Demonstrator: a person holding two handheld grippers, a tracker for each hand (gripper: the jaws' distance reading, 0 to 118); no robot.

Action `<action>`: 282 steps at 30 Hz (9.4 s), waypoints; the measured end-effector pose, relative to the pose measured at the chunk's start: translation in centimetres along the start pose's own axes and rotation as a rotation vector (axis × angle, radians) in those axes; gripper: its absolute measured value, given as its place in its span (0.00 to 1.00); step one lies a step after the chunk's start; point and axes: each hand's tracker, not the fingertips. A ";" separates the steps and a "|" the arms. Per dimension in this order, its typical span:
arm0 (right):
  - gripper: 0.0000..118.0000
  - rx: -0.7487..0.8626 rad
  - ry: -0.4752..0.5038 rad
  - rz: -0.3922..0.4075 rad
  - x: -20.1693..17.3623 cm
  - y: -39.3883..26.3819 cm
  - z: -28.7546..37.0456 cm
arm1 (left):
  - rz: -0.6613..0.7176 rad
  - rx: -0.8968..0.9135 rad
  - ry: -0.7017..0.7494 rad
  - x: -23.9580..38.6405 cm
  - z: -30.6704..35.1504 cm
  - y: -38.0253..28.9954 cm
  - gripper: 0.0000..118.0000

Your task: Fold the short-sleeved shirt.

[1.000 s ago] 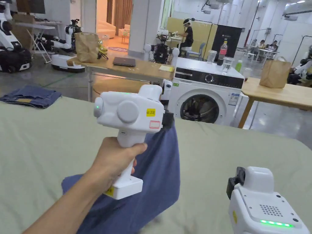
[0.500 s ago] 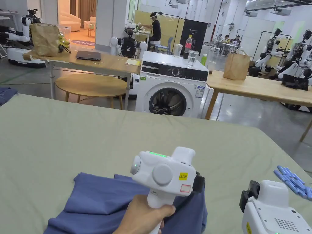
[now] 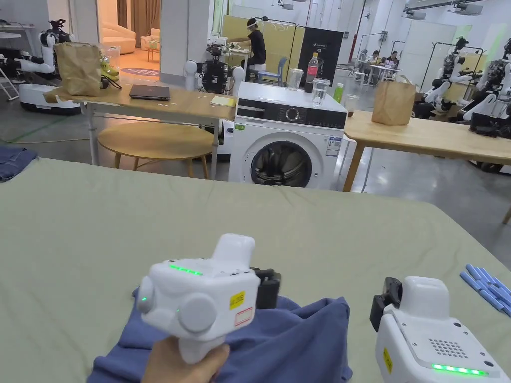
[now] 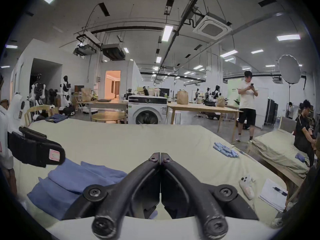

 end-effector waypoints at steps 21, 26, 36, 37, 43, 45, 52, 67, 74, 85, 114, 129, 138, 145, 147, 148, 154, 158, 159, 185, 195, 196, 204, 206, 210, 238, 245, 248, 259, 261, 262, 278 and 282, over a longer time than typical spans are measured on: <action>0.00 -0.049 0.105 0.018 -4.6 -0.9 -2.8 | 0.284 -0.247 0.250 -20.5 -1.7 0.0 0.00; 0.00 -0.072 0.088 0.013 -3.6 -1.4 -3.5 | 0.339 -0.359 0.255 -23.5 -6.4 0.9 0.47; 0.00 -0.132 0.044 0.020 -1.1 -2.7 -3.9 | 0.164 -0.483 0.476 -22.5 -13.4 -2.6 0.36; 0.00 -0.137 0.037 0.023 -0.8 -2.8 -4.0 | 0.128 -0.484 0.458 -21.8 -13.5 -2.7 0.09; 0.00 -0.207 0.024 -0.006 1.5 -2.9 -5.2 | 0.061 -0.486 0.323 -18.7 -12.2 -3.3 0.00; 0.00 -0.238 0.029 -0.007 2.3 -2.8 -5.5 | 0.078 -0.440 0.311 -18.3 -10.6 -3.1 0.01; 0.09 -0.420 0.097 -0.003 3.7 -4.4 -7.7 | 0.109 -0.262 0.312 -17.9 -3.1 -1.4 0.01; 0.16 -0.731 0.246 0.003 0.0 -11.4 -12.6 | 0.163 -0.271 0.336 -18.1 1.7 -3.7 0.01; 0.05 -0.610 0.248 0.017 0.5 -9.1 -10.7 | 0.173 -0.245 0.321 -18.4 2.4 -2.7 0.00; 0.05 -0.266 0.125 0.011 4.5 4.3 -8.1 | 0.114 -0.041 0.360 -18.6 9.1 6.7 0.00; 0.05 -0.019 0.098 0.061 -0.3 25.2 -13.5 | 0.029 0.195 0.510 -21.3 16.0 25.0 0.00; 0.05 -0.262 0.096 0.124 3.1 2.3 -6.1 | 0.152 0.070 0.426 -18.7 17.8 0.8 0.00; 0.05 -0.364 0.075 0.176 4.9 -6.0 0.2 | 0.211 -0.025 0.427 -15.8 21.6 -9.9 0.01; 0.05 -0.469 0.076 0.183 5.3 -10.7 1.0 | 0.211 -0.163 0.449 -15.0 21.1 -15.8 0.01; 0.05 -0.489 0.073 0.185 5.2 -11.5 1.2 | 0.214 -0.202 0.455 -15.5 20.7 -17.0 0.01; 0.06 -0.500 0.076 0.185 5.2 -11.9 1.1 | 0.217 -0.210 0.456 -16.0 20.5 -17.7 0.00; 0.34 -0.502 0.064 0.187 4.8 -11.5 1.4 | 0.278 -0.249 0.454 -17.2 19.7 -17.8 0.13; 0.48 -0.414 0.069 0.145 4.6 -9.5 2.5 | 0.286 -0.191 0.428 -16.8 20.6 -16.3 0.35; 0.48 -0.389 0.077 0.124 4.3 -8.9 2.9 | 0.283 -0.157 0.419 -16.6 20.8 -15.7 0.39; 0.00 -0.078 0.210 -0.011 -6.2 -3.4 4.7 | 0.021 0.019 0.407 -9.9 14.4 -7.9 0.00; 0.00 -0.179 0.199 0.012 -4.8 -4.3 2.3 | 0.160 -0.138 0.354 -15.7 13.3 -6.7 0.00; 0.00 -0.186 0.199 0.008 -4.7 -4.3 2.2 | 0.194 -0.151 0.343 -16.1 13.6 -6.7 0.00; 0.00 -0.226 0.203 0.019 -4.9 -5.0 1.3 | 0.359 -0.329 0.394 -18.6 16.7 -8.6 0.42; 0.00 -0.234 0.204 0.021 -5.0 -5.3 1.1 | 0.368 -0.371 0.439 -18.8 17.4 -9.5 0.54; 0.00 -0.258 0.209 0.021 -5.1 -5.9 0.8 | 0.407 -0.435 0.506 -19.4 18.3 -11.8 0.59; 0.54 -0.784 0.201 0.001 1.8 -5.2 -19.2 | 0.382 -0.437 0.499 -19.1 17.1 -16.8 0.03; 0.47 -0.916 0.216 0.072 -1.1 -8.9 -20.9 | 0.400 -0.428 0.499 -19.2 17.3 -16.7 0.03; 0.00 -0.882 0.216 0.088 -1.3 -8.4 -19.9 | 0.392 -0.428 0.503 -19.1 17.2 -16.7 0.03; 0.00 -0.537 0.236 0.098 0.6 -0.9 -14.1 | 0.367 -0.218 0.459 -18.2 19.4 -11.9 0.03; 0.00 -0.486 0.224 0.107 0.9 1.2 -12.9 | 0.339 -0.168 0.444 -17.8 19.8 -9.6 0.03; 0.00 -0.478 0.219 0.104 1.1 2.2 -12.5 | 0.326 -0.145 0.441 -17.7 19.8 -8.3 0.03; 0.00 -0.028 0.089 0.041 5.4 22.1 -7.8 | 0.052 0.157 0.361 -15.9 18.7 18.8 0.03; 0.00 0.015 0.037 0.026 6.3 26.2 -8.5 | 0.014 0.196 0.388 -16.0 18.6 24.2 0.03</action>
